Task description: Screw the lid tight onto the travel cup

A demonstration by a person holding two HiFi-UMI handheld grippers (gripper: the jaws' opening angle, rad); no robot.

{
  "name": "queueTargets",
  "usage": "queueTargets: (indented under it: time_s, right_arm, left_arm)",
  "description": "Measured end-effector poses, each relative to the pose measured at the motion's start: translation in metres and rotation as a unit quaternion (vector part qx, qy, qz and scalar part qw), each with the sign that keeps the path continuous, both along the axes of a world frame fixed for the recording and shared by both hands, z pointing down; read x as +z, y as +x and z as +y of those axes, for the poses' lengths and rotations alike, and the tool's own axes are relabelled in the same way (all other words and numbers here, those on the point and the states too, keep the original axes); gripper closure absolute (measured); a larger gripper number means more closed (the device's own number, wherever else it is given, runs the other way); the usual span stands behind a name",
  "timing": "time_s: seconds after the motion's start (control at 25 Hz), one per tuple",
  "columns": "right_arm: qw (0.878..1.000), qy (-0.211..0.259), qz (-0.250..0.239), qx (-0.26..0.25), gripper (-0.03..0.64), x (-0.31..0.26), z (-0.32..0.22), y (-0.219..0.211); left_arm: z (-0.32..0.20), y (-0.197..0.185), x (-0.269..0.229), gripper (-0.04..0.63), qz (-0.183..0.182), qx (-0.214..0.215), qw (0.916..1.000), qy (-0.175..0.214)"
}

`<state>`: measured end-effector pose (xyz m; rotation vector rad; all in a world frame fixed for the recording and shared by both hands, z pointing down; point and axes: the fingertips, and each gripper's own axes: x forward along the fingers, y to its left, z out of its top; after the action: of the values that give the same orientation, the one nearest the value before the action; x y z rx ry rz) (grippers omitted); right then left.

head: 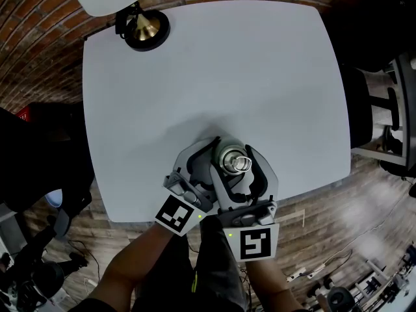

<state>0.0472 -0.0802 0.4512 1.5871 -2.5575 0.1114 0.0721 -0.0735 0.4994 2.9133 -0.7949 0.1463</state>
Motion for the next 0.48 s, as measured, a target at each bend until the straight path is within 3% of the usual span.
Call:
queueTargets:
  time_s: [0.16,0.32,0.48]
  right_arm:
    - [1.000,-0.004,-0.002,0.001,0.350,-0.001,0.000,0.000]
    - [0.999,-0.021,-0.006,-0.030,0.332,0.006,0.005,-0.005]
    - [0.999,-0.025,-0.001,-0.038,0.324,0.006,0.013,0.002]
  left_arm:
    - [0.001,0.000,0.000,0.239,-0.003,0.000,1.0000,0.002]
    - [0.000,0.000,0.000,0.239,-0.003,0.002,1.0000,0.008]
    - [0.002,-0.001,0.006,0.239,0.004,-0.006,0.9999,-0.015]
